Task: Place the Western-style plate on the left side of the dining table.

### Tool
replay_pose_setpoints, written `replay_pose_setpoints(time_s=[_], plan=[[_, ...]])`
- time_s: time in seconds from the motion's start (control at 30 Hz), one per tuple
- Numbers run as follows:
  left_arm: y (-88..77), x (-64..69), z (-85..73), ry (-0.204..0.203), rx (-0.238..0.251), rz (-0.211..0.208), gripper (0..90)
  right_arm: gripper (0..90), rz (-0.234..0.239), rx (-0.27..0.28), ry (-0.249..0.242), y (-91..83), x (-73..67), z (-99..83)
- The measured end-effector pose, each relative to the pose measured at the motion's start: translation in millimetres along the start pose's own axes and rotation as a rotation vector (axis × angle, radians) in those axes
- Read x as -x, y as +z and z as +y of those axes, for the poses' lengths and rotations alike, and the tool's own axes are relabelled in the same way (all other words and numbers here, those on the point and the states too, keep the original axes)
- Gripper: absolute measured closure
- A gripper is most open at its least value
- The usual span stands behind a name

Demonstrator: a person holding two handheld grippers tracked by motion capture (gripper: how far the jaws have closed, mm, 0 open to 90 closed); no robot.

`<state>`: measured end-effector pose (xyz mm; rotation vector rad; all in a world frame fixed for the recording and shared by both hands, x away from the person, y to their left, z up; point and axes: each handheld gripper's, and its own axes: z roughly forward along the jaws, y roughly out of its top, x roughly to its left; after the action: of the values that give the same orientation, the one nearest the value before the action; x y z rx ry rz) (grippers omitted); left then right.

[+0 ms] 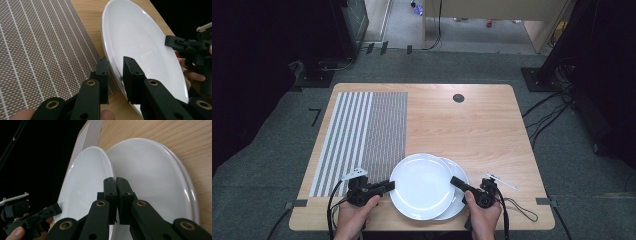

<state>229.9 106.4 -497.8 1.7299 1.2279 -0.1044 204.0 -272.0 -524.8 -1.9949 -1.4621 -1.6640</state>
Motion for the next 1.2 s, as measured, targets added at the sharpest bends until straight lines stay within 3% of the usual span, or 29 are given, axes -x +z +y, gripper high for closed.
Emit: replay_pose_setpoints(time_s=[0.2, 0.5, 0.9, 1.2], plan=[[-2.0, 1.1, 3.2, 0.0, -0.008, 0.011, 77.2, 88.3, -0.014, -0.008, -0.009, 0.3, -3.9, 1.5], [-16.0, -5.0, 13.6, -0.022, 0.037, 0.036, 78.0, 88.4, 0.001, -0.018, -0.028, 10.8, -19.9, 7.7], [-47.8, -25.4, 28.7, -0.069, 0.12, 0.069, 79.0, 88.4, 0.033, -0.054, -0.068, 47.4, -54.0, 20.2], [-70.4, -41.6, 41.1, -0.088, 0.176, 0.127, 78.7, 88.4, 0.06, -0.092, -0.093, 82.7, -79.9, 32.0]])
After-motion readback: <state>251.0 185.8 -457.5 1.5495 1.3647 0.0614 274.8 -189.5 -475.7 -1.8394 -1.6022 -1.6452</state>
